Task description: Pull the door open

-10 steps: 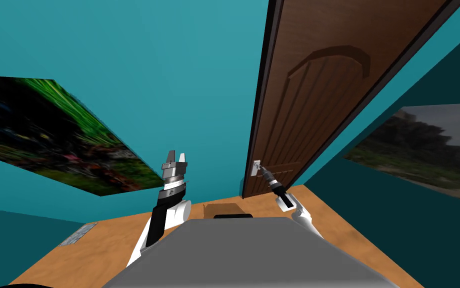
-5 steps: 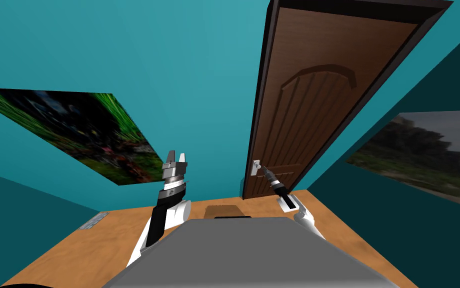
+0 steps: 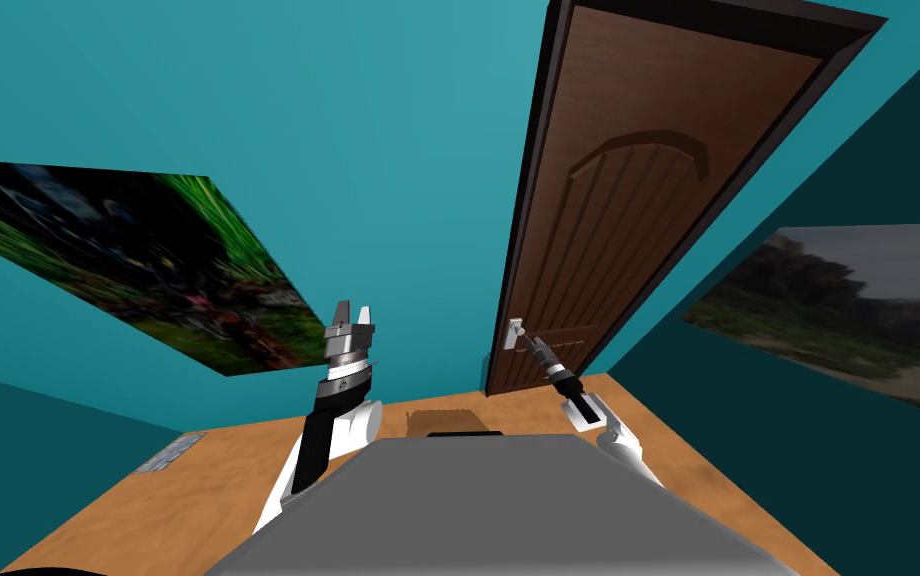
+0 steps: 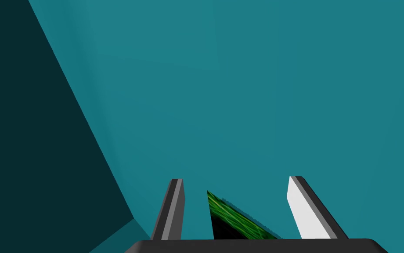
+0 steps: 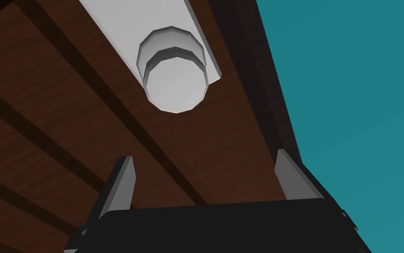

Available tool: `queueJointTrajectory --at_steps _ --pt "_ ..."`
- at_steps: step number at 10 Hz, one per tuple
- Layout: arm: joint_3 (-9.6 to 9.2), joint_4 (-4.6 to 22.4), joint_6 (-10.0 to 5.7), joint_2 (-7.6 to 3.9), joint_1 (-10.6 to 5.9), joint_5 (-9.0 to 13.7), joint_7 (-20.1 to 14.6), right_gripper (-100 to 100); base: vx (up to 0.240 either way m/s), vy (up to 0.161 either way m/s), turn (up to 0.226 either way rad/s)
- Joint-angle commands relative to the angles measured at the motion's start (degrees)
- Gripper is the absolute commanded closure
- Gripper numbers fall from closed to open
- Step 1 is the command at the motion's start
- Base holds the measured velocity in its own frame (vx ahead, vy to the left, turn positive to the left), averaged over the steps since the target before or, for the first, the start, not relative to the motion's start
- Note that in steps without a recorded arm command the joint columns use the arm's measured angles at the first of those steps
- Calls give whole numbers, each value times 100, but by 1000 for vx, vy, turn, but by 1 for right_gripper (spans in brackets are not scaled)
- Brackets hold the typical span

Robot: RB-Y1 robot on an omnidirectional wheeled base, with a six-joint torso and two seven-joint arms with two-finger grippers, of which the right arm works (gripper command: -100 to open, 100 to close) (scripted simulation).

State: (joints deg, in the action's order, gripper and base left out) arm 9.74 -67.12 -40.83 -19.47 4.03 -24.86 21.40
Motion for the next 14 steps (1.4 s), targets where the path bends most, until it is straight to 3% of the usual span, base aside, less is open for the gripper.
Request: queueJointTrajectory --at_steps 1,7,10,14 --pt "49 -31 21 -77 79 -178 286 -100 -18 58 -91" --pt "209 -52 43 -297 306 -726 1212 -100 -27 64 -73" --pt "268 -60 51 -378 390 -928 1496 -100 -20 48 -55" --pt "272 -33 146 -303 305 -896 1512 -100 128 25 30"
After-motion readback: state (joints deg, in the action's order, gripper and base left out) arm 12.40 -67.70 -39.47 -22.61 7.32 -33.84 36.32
